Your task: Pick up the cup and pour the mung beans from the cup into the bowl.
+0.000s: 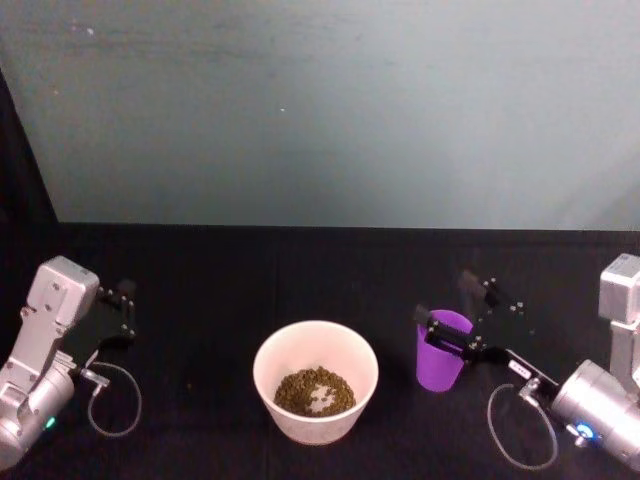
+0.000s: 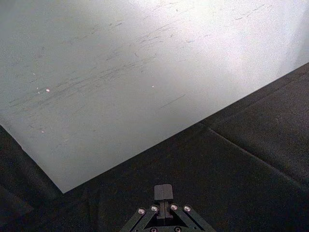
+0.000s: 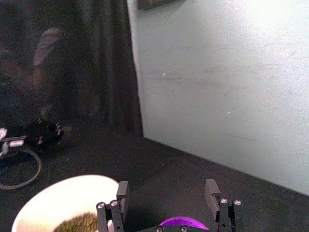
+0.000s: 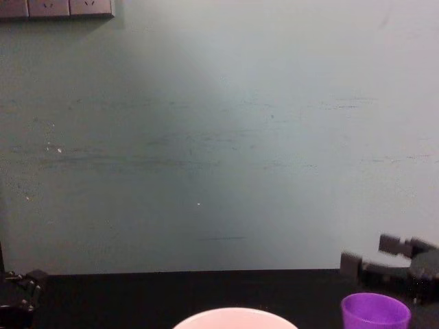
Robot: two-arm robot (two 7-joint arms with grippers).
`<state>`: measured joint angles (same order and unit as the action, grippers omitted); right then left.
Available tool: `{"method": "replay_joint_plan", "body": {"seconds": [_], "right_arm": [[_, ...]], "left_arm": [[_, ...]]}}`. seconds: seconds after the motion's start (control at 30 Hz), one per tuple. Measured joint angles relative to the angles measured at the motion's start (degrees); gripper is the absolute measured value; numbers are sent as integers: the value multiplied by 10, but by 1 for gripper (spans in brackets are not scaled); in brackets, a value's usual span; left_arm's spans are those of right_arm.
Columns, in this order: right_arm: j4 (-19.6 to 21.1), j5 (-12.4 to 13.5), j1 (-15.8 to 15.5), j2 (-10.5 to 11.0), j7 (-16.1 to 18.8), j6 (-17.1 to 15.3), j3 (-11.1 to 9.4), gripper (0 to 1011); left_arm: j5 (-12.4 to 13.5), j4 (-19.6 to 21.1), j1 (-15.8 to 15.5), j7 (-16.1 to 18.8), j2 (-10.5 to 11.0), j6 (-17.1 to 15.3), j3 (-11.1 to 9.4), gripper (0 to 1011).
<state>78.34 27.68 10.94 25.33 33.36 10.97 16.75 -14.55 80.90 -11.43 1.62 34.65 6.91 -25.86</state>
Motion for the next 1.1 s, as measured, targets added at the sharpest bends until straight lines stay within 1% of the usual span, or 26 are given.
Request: {"method": "replay_joint_plan", "body": {"seconds": [0.03, 0.07, 0.1, 0.13, 0.17, 0.23, 0.3, 0.33, 0.37, 0.53, 0.57, 0.63, 0.67, 0.73, 0.77, 0.87, 1.0, 1.1], "right_arm": [[20, 0, -7, 3, -15, -11, -5, 1002], [28, 0, -10, 5, -22, -16, -7, 1003], [46, 1, -17, 7, -35, -28, -12, 1003], [46, 1, -17, 7, -35, -28, -12, 1003], [62, 3, -23, 10, -48, -39, -18, 1003], [85, 6, -32, 11, -66, -52, -26, 1003], [97, 7, -38, 12, -77, -58, -32, 1002], [107, 8, -44, 12, -88, -62, -38, 1003], [107, 8, -44, 12, -88, -62, -38, 1002], [136, 6, -65, 4, -133, -81, -58, 1002], [145, 2, -72, -1, -150, -90, -63, 1002], [154, -3, -78, -5, -167, -97, -70, 1003], [161, -7, -84, -11, -184, -104, -75, 1003], [167, -13, -90, -18, -200, -108, -81, 1002], [170, -17, -95, -24, -214, -111, -87, 1003], [171, -21, -101, -32, -227, -111, -95, 1002], [168, -33, -110, -47, -246, -100, -108, 1003], [164, -40, -112, -52, -252, -95, -113, 1003]], "left_arm": [[0, 0, 0, 0, 0, 0, 0, 0], [0, 0, 0, 0, 0, 0, 0, 0], [0, 0, 0, 0, 0, 0, 0, 0], [0, 0, 0, 0, 0, 0, 0, 0], [0, 0, 0, 0, 0, 0, 0, 0], [0, 0, 0, 0, 0, 0, 0, 0], [0, 0, 0, 0, 0, 0, 0, 0], [0, 0, 0, 0, 0, 0, 0, 0], [0, 0, 0, 0, 0, 0, 0, 0], [0, 0, 0, 0, 0, 0, 0, 0], [0, 0, 0, 0, 0, 0, 0, 0], [0, 0, 0, 0, 0, 0, 0, 0], [0, 0, 0, 0, 0, 0, 0, 0], [0, 0, 0, 0, 0, 0, 0, 0], [0, 0, 0, 0, 0, 0, 0, 0], [0, 0, 0, 0, 0, 0, 0, 0], [0, 0, 0, 0, 0, 0, 0, 0], [0, 0, 0, 0, 0, 0, 0, 0]]}}
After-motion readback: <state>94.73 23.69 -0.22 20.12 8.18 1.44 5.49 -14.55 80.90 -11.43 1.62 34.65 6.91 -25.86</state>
